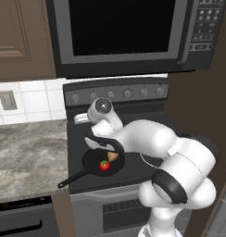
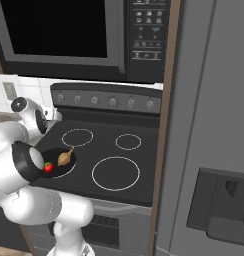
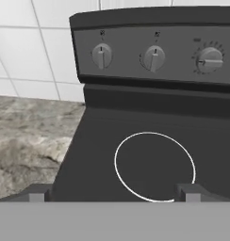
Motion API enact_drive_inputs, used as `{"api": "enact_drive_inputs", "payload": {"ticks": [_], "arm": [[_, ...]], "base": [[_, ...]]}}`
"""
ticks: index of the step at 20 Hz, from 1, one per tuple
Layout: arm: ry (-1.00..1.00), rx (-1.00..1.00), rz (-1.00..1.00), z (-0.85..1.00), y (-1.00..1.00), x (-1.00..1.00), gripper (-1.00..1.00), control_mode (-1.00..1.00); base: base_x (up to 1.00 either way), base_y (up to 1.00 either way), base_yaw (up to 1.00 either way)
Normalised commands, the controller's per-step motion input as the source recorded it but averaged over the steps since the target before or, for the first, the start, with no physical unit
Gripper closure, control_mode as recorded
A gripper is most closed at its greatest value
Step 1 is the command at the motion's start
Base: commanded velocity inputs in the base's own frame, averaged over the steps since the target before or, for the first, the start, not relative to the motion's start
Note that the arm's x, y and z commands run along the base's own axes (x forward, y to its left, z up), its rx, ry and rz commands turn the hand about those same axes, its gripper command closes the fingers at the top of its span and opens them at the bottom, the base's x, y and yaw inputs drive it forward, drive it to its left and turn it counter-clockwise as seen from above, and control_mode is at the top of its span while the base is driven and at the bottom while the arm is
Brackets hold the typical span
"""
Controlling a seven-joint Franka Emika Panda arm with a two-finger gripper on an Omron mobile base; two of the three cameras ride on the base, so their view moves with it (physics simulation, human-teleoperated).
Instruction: Place the pan on the front left burner on the stove. Then place the tomato and the onion in the pan and turn on the front left burner.
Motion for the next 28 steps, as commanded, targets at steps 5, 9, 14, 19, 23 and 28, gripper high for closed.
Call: {"api": "enact_drive_inputs", "payload": {"ticks": [5, 9, 14, 19, 23, 28], "arm": [[-0.04, 0.00, 0.00, 0.10, 0.00, 0.14, -1.00, -1.00], [-0.02, 0.00, 0.00, 0.10, 0.00, 0.32, -1.00, -1.00], [0.00, 0.00, 0.00, 0.10, 0.00, 0.41, -1.00, -1.00], [-0.01, 0.00, 0.00, 0.04, 0.09, 0.21, -1.00, -1.00], [-0.04, 0.00, 0.00, 0.00, 0.12, 0.14, -1.00, -1.00], [-0.07, 0.00, 0.00, 0.00, 0.03, 0.21, -1.00, -1.00]], "base": [[0.00, 0.00, 0.00], [0.00, 0.00, 0.00], [0.00, 0.00, 0.00], [0.00, 0.00, 0.00], [0.00, 0.00, 0.00], [0.00, 0.00, 0.00]]}}
